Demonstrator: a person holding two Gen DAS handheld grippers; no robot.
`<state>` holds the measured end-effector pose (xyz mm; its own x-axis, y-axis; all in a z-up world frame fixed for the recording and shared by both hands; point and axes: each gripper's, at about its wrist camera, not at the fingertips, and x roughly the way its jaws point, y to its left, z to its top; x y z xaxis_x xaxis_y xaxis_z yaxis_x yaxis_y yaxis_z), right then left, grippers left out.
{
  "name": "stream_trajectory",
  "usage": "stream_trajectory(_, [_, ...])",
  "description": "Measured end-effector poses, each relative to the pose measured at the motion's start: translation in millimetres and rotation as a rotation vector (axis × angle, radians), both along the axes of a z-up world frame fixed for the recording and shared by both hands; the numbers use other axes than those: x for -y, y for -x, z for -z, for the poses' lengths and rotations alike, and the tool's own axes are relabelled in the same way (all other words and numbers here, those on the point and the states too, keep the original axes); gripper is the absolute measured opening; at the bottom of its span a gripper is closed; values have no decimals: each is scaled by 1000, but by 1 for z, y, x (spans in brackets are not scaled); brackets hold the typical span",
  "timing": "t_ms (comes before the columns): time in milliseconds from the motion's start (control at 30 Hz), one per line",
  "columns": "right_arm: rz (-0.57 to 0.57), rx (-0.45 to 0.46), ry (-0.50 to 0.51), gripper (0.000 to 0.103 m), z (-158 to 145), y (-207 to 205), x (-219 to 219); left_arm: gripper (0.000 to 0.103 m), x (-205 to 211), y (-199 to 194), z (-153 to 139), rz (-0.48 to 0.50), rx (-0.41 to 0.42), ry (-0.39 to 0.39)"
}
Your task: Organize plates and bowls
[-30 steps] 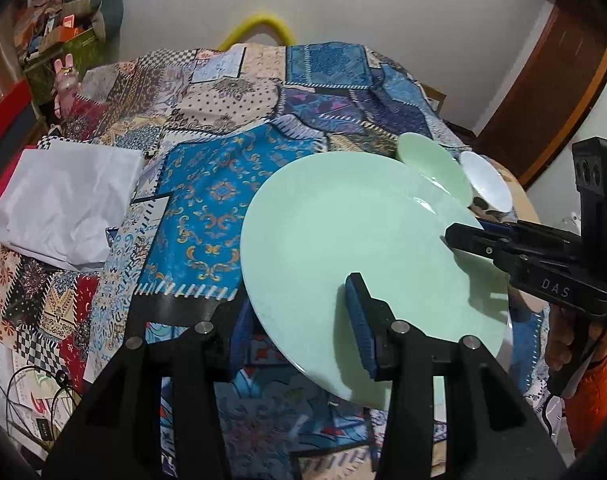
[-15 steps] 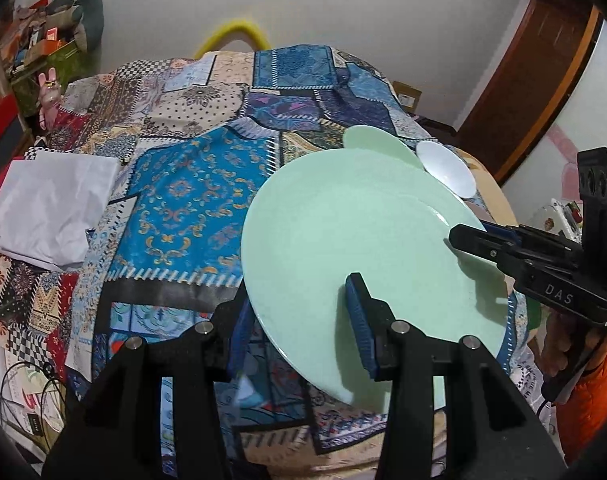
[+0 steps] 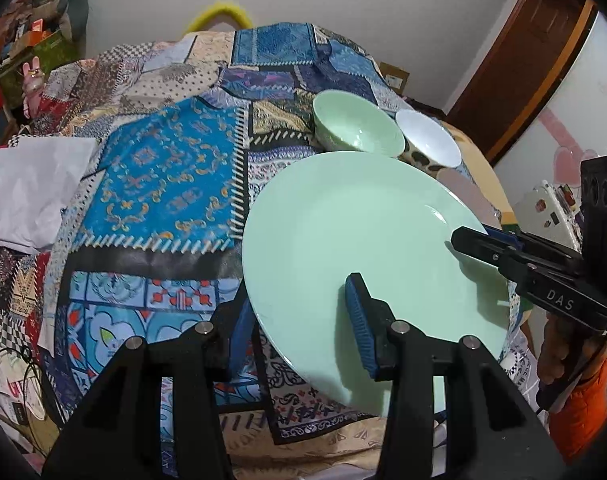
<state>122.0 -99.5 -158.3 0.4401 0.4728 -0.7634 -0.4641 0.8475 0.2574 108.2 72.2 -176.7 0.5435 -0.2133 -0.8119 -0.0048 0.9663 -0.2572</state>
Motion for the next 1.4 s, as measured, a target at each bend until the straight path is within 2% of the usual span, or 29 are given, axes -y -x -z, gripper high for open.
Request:
stream_trajectory(333, [29, -49, 1, 26, 22, 3, 11, 44, 9, -9, 27, 17, -57, 7])
stream_trajectory(733, [50, -98, 2, 26, 39, 5, 20, 44, 16, -19, 46, 31, -96, 1])
stream_trajectory(933, [47, -114, -3, 26, 44, 5, 19, 44, 16, -23, 48, 24, -89, -20])
stream_trajectory(1200, [57, -129, -5, 26, 49, 4, 20, 44, 17, -31, 58, 23, -120, -33])
stream_trajectory(1400, [64, -119, -5, 26, 48, 2, 22, 44, 15, -34, 67, 18, -151, -1])
